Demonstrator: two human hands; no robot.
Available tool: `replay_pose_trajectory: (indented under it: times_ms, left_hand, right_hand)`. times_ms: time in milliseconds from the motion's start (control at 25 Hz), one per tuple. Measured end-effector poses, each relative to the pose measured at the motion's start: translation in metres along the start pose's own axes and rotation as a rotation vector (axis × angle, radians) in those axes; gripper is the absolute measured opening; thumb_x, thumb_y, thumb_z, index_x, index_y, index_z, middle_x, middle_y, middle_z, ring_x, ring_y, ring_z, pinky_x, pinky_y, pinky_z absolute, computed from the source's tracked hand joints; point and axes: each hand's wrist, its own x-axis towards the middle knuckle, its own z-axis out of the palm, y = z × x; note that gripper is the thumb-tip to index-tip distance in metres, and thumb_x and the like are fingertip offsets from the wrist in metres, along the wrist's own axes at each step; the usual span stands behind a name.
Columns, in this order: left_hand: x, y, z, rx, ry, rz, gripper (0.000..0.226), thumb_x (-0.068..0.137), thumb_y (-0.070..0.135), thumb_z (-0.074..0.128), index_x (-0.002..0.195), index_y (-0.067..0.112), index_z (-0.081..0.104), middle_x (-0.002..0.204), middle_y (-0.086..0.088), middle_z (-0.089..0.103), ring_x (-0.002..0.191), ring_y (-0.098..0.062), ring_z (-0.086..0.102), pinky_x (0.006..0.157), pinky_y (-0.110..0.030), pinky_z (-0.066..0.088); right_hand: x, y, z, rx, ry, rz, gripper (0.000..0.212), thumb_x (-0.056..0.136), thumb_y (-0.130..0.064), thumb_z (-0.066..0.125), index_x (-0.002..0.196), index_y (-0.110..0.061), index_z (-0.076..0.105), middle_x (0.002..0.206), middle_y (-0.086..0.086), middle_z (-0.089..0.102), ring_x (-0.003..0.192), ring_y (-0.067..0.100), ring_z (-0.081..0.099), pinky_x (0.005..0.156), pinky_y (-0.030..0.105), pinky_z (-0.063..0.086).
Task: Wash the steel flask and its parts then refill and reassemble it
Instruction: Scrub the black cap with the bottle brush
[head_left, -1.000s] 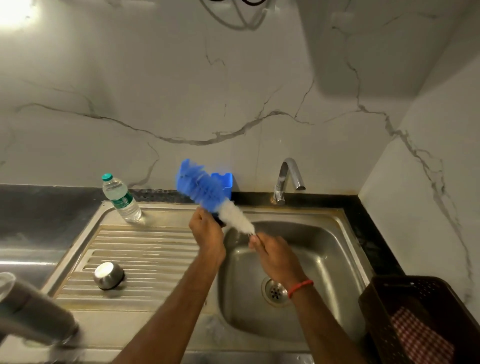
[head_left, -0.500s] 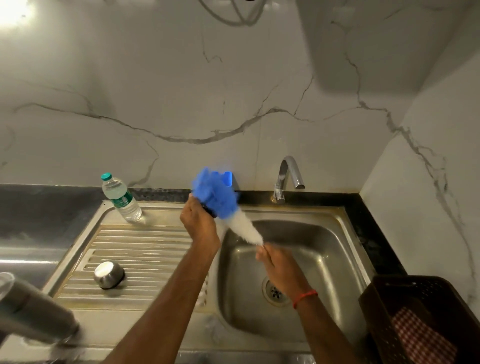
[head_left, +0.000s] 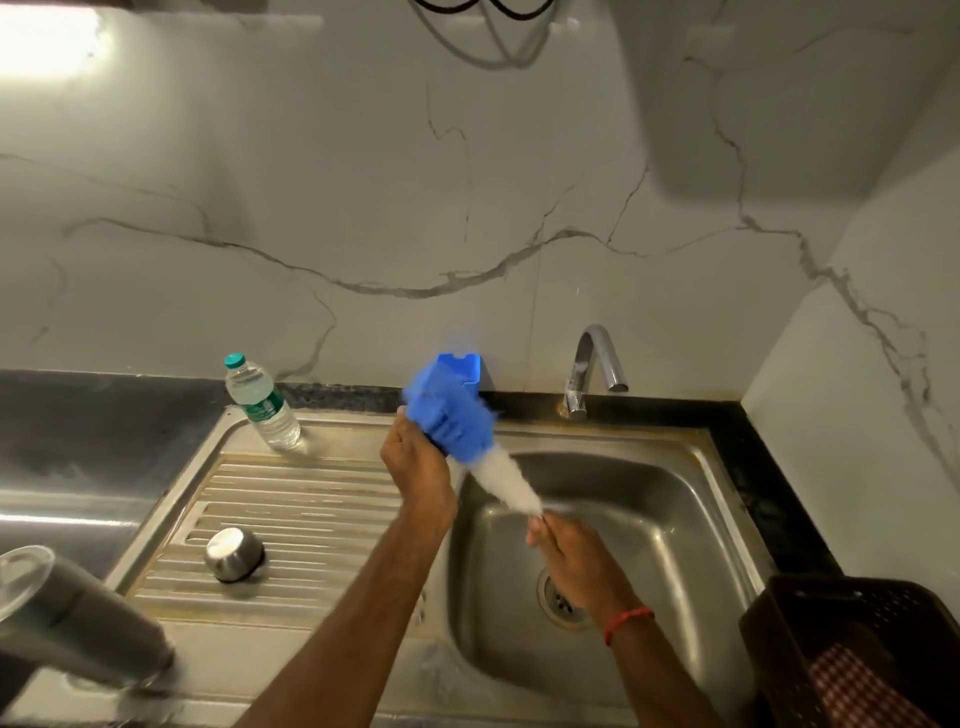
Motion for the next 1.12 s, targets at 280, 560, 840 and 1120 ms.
replay_pose_trajectory:
  times_ms: [280, 560, 840, 1120]
  left_hand:
    - [0.004, 0.002, 0.003, -0.043, -0.006, -0.042, 0.022, 0.105, 0.019, 0.051, 0.093, 0.017, 0.069, 0.081, 0.001, 0.07, 0.076, -0.017, 0.068, 0.062, -0.029, 0.058]
    - [-0.008, -0.017, 0.001, 0.011, -0.089, -0.099, 0.019, 0.105, 0.023, 0.049, 0.101, 0.015, 0.066, 0.082, -0.001, 0.068, 0.076, -0.014, 0.068, 0.063, -0.028, 0.056]
    - [0.004, 0.013, -0.014, -0.226, -0.182, -0.271, 0.038, 0.103, 0.042, 0.051, 0.113, 0.011, 0.07, 0.095, -0.004, 0.075, 0.086, -0.017, 0.073, 0.075, -0.03, 0.059]
    - [0.005, 0.006, -0.016, -0.219, -0.06, -0.535, 0.048, 0.095, 0.047, 0.066, 0.123, 0.008, 0.061, 0.109, -0.015, 0.072, 0.083, -0.025, 0.074, 0.054, -0.028, 0.058]
  right_hand:
    - [0.017, -0.006, 0.004, 0.002, 0.018, -0.055, 0.051, 0.097, -0.059, 0.03, 0.092, -0.022, 0.064, 0.074, 0.001, 0.066, 0.062, 0.013, 0.058, 0.06, 0.043, 0.05]
    - [0.029, -0.028, -0.002, -0.016, 0.067, -0.098, 0.042, 0.104, -0.048, 0.035, 0.097, -0.019, 0.066, 0.068, -0.007, 0.057, 0.06, 0.013, 0.052, 0.055, 0.034, 0.041]
    - [-0.005, 0.021, 0.004, 0.348, 0.093, 0.039, 0.016, 0.097, -0.037, 0.061, 0.094, -0.021, 0.059, 0.07, -0.007, 0.059, 0.061, 0.007, 0.053, 0.059, 0.033, 0.046]
    - [0.025, -0.003, -0.027, 0.504, 0.208, 0.043, 0.008, 0.094, -0.015, 0.065, 0.088, -0.018, 0.062, 0.077, -0.006, 0.068, 0.074, 0.009, 0.065, 0.072, 0.022, 0.053]
